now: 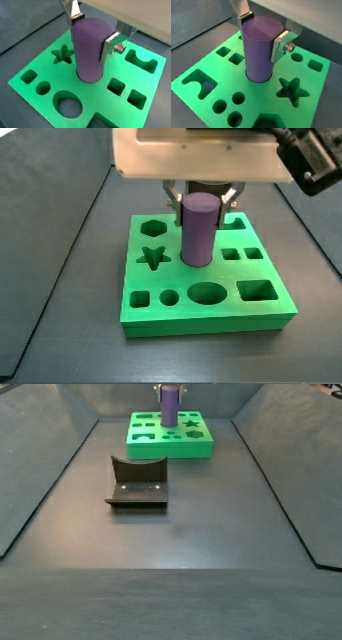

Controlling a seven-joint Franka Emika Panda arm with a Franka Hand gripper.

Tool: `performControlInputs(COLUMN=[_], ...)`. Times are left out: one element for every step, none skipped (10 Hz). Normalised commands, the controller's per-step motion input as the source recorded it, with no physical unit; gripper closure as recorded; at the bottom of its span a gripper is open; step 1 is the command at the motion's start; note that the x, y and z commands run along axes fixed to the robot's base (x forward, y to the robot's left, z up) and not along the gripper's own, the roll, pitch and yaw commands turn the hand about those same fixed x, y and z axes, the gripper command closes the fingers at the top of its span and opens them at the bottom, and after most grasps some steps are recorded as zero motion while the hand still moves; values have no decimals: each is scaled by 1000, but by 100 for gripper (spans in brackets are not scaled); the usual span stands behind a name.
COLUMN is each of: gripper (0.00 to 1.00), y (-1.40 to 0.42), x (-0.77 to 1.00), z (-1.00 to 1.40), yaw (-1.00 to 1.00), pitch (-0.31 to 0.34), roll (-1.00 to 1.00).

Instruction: Insert the round object.

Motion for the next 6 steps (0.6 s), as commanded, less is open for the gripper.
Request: performControlInputs(gripper=[100,100,100,100,100,100], y=[-20,-26,-131,-154,-94,-129], x=[486,171,0,0,94,149], z=[-711,-749,-869,-883,-697,-506], yaw=[0,-3,-54,-14,0,0], pitch=[0,0,-93,-121,-136,-76], roll=[26,103,126,123,-83,-3])
